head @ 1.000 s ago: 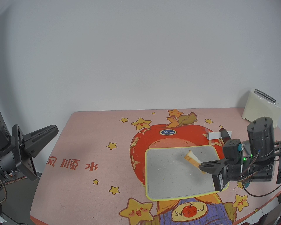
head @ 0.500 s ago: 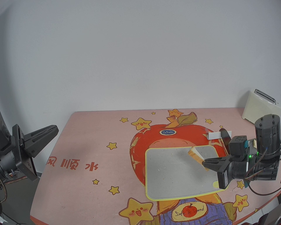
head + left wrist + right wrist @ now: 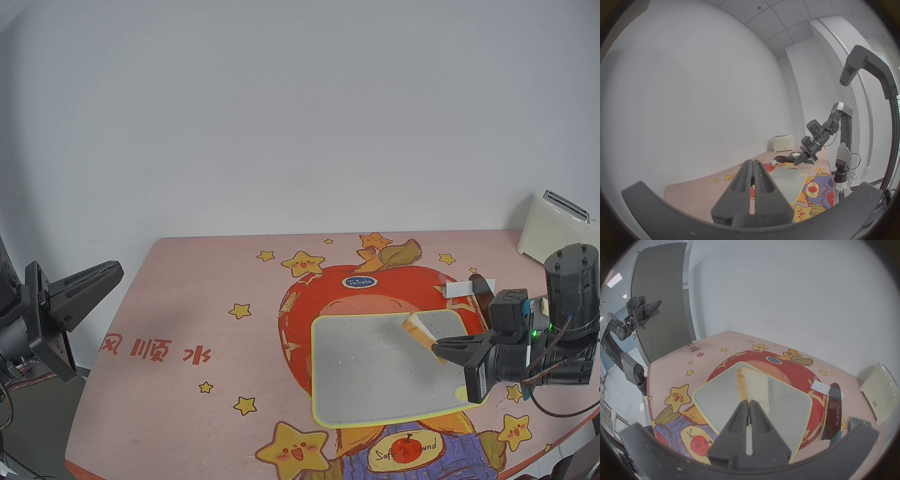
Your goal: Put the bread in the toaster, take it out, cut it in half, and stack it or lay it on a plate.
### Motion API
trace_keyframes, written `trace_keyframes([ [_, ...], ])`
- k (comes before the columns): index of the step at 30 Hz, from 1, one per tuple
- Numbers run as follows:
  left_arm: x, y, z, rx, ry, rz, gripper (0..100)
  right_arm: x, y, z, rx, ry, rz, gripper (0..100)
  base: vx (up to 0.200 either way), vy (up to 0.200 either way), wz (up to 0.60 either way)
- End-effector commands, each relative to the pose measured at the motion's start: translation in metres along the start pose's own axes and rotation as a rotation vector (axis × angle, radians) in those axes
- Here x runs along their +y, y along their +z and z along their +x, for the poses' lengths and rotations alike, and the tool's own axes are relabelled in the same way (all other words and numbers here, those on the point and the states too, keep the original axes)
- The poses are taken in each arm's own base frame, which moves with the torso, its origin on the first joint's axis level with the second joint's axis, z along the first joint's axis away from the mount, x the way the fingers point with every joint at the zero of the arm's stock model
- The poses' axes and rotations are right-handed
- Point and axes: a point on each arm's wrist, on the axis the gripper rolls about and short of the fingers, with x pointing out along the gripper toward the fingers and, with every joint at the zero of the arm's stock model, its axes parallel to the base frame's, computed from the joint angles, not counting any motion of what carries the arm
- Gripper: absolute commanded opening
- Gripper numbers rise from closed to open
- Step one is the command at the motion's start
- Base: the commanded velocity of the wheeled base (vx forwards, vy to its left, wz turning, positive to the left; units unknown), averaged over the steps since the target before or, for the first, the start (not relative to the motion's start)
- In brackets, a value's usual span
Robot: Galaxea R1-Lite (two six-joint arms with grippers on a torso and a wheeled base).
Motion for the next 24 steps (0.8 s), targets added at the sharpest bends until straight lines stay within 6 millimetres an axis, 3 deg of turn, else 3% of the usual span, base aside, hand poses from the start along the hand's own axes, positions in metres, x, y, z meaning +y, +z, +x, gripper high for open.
trace_keyframes([
  [1,0.0,0.0,0.0,0.001,-0.002,-0.001,0,0.0,-0.001,0.001,0.004,0.0,-0.002,0,0.0,-0.2,0.0],
  [18,0.0,-0.002,0.0,0.007,0.0,0.002,0,-0.001,0.001,-0.005,-0.018,-0.022,-0.001,0,0.0,-0.2,0.0],
  [24,0.0,-0.002,0.0,0.008,0.0,0.003,0,-0.001,0.003,-0.011,-0.041,-0.022,0.002,0,0.0,0.0,0.0],
])
